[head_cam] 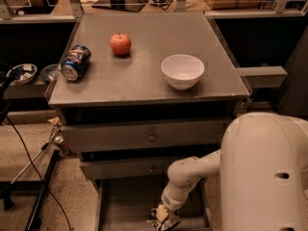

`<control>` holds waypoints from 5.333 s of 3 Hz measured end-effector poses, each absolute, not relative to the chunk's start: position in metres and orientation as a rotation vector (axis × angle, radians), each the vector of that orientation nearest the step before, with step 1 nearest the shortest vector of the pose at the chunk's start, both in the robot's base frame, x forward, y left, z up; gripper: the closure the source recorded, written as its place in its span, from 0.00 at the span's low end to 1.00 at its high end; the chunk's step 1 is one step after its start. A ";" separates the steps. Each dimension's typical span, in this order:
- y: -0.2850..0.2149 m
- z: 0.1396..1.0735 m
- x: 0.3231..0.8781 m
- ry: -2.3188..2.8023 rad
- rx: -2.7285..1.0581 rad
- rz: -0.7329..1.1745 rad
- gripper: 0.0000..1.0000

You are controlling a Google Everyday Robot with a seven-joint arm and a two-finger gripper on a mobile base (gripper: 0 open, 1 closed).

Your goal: Place blue chip bag into bottom drawer

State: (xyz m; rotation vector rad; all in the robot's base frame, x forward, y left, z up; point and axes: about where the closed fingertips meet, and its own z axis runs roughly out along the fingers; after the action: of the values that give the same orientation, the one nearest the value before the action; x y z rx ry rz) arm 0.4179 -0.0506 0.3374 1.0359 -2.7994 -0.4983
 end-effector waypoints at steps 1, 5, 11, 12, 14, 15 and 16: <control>-0.060 0.313 0.415 -2.747 0.981 -0.531 1.00; -0.098 0.263 0.425 -2.753 0.824 -0.561 1.00; -0.086 0.211 0.461 -2.837 0.646 -0.765 1.00; -0.072 0.190 0.469 -2.839 0.590 -0.776 1.00; -0.053 0.166 0.472 -2.818 0.559 -0.811 1.00; -0.053 0.166 0.472 -2.818 0.559 -0.811 0.73; -0.053 0.166 0.472 -2.818 0.559 -0.811 0.50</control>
Offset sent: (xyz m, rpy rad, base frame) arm 0.0014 -0.0150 -0.0930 -0.0418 0.2213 0.0299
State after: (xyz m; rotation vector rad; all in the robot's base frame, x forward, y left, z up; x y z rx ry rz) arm 0.4722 -0.0532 0.1663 0.5593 -2.8177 -0.8110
